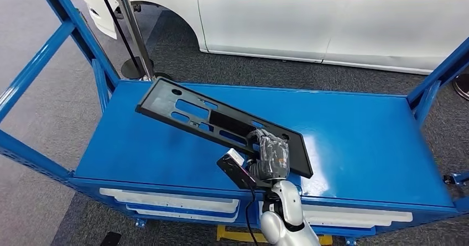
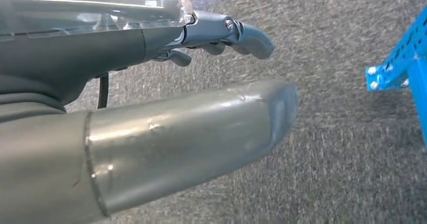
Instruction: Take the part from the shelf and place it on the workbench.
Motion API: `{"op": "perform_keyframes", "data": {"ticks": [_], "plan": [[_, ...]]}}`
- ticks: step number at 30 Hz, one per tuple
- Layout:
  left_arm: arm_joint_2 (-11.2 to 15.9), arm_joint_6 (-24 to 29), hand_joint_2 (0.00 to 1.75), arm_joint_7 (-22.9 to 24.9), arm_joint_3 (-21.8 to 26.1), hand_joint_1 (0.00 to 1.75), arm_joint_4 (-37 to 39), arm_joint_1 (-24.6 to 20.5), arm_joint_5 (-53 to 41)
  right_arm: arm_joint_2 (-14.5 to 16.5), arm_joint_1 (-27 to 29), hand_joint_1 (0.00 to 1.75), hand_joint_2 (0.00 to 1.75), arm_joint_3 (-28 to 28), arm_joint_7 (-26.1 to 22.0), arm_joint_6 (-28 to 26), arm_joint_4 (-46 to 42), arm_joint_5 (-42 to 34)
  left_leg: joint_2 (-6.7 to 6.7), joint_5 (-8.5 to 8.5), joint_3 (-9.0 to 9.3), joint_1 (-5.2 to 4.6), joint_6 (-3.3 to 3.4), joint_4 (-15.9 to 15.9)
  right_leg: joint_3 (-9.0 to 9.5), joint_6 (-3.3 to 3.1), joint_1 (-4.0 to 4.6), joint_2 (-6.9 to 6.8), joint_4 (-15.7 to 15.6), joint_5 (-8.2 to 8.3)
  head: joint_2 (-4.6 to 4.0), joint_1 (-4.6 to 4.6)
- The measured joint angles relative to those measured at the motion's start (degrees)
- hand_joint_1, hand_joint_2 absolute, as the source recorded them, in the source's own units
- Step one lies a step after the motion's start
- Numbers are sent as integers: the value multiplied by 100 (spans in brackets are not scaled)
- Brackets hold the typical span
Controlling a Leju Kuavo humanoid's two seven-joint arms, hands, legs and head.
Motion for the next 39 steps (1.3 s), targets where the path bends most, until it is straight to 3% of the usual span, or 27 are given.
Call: {"op": "perform_keyframes", "data": {"ticks": [3, 6, 7, 8, 9, 12, 14, 18, 20, 22, 23, 24, 25, 27, 29, 33, 35, 37, 38, 39], "plan": [[-35, 35, 0, -42, 88, 0, 0, 13, 3, 23, 231, 175, 175, -5, -667, 57, -679, -1465, 7, -139, -51, 26, -98, 149, 37, -97, -29, -7, -64, 26, 0, -2], [-63, 77, 0, -76, 183, 0, 0, 19, 3, 77, 510, 175, 175, -5, -1147, 78, -1492, -2768, 9, -646, -494, 33, -161, 1120, 64, -169, -39, -43, -87, 23, 0, -3], [-69, 85, 0, -80, 214, 0, 0, 27, 2, 78, 590, 175, 175, -6, -1212, 93, -1726, -3033, 9, -755, -658, 34, -175, 1450, 64, -178, -36, -48, -81, 16, 0, -3], [-76, 90, 0, -84, 245, 0, 0, 39, 0, 68, 680, 175, 175, -9, -1297, 120, -1954, -3321, 9, -759, -748, 34, -181, 1617, 67, -183, -33, -49, -75, 7, 0, -3], [-85, 96, 0, -87, 275, 0, 0, 49, -2, 58, 776, 175, 175, -12, -1405, 166, -2188, -3682, 10, -643, -729, 34, -178, 1548, 72, -184, -32, -47, -66, -3, 0, -3], [-100, 110, 0, -97, 359, 0, 0, 54, -4, 19, 1000, 175, 175, -28, -1668, 357, -2859, -4718, 9, -67, -232, 14, -108, 456, 96, -146, -23, -28, -34, -45, 0, -2], [-111, 116, 0, -102, 409, 0, 0, 50, -2, -31, 1099, 175, 175, -60, -1727, 454, -3196, -5127, 8, 20, -47, -21, -49, 57, 80, -101, -11, -20, -18, -56, 0, -2], [-154, 126, 0, -106, 486, 0, 0, 64, 7, -119, 1303, 175, 175, -137, -1817, 554, -3636, -5494, 14, 53, -4, -9, 84, -56, 50, 34, -16, -20, 69, -142, 0, -1], [-179, 127, 0, -114, 528, 0, 0, 60, 8, -157, 1360, 175, 175, -172, -1857, 584, -3759, -5569, 31, 78, 14, 11, 150, -94, -167, 82, -39, -21, 563, -453, 0, 2], [-195, 127, 0, -119, 548, 0, 0, 62, 8, -196, 1422, 175, 175, -205, -1873, 592, -3821, -5594, 38, 76, 9, 9, 171, -91, -531, 119, -66, -22, 1311, -782, 0, 2], [-204, 127, 0, -119, 554, 0, 0, 63, 8, -215, 1453, 175, 175, -221, -1873, 591, -3834, -5599, 39, 74, 9, 8, 170, -87, -641, 135, -82, -23, 1528, -819, 0, 2], [-212, 126, 44, -119, 560, 0, 0, 63, 8, -231, 1477, 175, 175, -233, -1873, 591, -3844, -5603, 37, 70, 11, 9, 166, -81, -654, 147, -98, -26, 1538, -744, 0, 2], [-221, 126, 87, -119, 566, 0, 0, 63, 8, -242, 1492, 175, 175, -242, -1873, 591, -3858, -5603, 32, 63, 17, 12, 156, -73, -545, 153, -115, -29, 1308, -567, 0, 2], [-237, 126, 175, -120, 574, 0, 0, 61, 8, -256, 1504, 175, 175, -249, -1875, 592, -3895, -5605, 20, 31, 21, 8, 108, -36, -170, 153, -136, -35, 538, -197, 0, 3], [-243, 135, 175, -129, 579, 0, 0, 60, 4, -264, 1524, 175, 175, -255, -1880, 594, -3927, -5633, 10, 3, 4, -9, 38, 6, 36, 118, -121, -25, 89, -67, 0, 0], [-252, 199, 175, -177, 611, 0, 0, 56, 33, -266, 1625, 175, 175, -293, -1934, 580, -3936, -5691, 6, -66, -20, 16, -87, 69, 51, -28, -100, -21, 16, -58, 0, -2], [-260, 221, 175, -177, 655, 0, 0, 54, 51, -261, 1677, 175, 175, -301, -1997, 566, -3935, -5661, 9, -357, -215, 24, -126, 519, 68, -97, -111, -35, -20, -40, 0, -3], [-264, 232, 175, -172, 684, 0, 0, 60, 56, -258, 1735, 175, 175, -307, -2030, 558, -3932, -5645, 10, -715, -569, 22, -149, 1290, 64, -127, -89, -43, -21, -43, 0, -4], [-266, 235, 175, -171, 687, 0, 0, 66, 57, -258, 1762, 175, 175, -311, -2034, 556, -3930, -5643, 10, -788, -698, 21, -150, 1561, 65, -134, -74, -45, -19, -46, 0, -4], [-268, 238, 175, -170, 688, 0, 0, 71, 58, -258, 1784, 175, 175, -314, -2038, 555, -3929, -5642, 10, -753, -737, 19, -139, 1637, 70, -140, -59, -44, -16, -50, 0, -3]]}}
